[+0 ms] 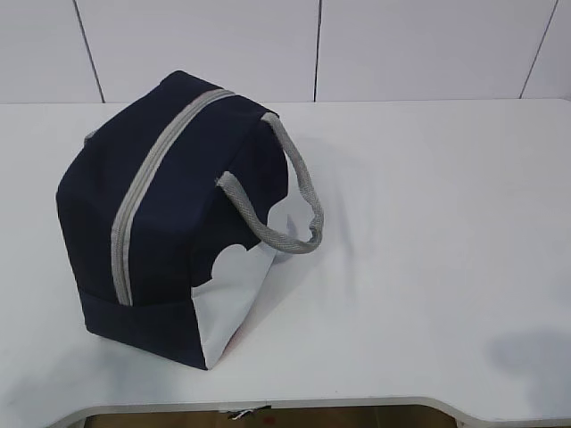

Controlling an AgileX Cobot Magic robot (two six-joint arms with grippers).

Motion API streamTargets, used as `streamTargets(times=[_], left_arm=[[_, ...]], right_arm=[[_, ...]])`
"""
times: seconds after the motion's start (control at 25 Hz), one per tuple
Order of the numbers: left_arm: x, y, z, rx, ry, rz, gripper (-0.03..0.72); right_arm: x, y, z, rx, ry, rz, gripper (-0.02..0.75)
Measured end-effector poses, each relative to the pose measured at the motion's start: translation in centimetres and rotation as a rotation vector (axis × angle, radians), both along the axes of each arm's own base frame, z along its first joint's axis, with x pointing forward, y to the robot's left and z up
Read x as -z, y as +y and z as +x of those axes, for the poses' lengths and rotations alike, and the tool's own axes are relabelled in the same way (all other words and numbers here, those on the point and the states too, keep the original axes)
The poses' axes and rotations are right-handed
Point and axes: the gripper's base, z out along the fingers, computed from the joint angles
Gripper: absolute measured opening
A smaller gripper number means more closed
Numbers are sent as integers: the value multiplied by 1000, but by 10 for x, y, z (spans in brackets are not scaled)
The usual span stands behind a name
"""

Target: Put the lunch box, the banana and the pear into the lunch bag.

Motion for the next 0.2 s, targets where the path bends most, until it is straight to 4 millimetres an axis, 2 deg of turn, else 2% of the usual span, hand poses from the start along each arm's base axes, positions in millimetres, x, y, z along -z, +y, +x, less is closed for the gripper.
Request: streamTargets(times=[0.2], left_arm=[[0, 0, 0, 0, 0, 0, 242]], right_arm=[[0, 0, 0, 1, 0, 2, 356]])
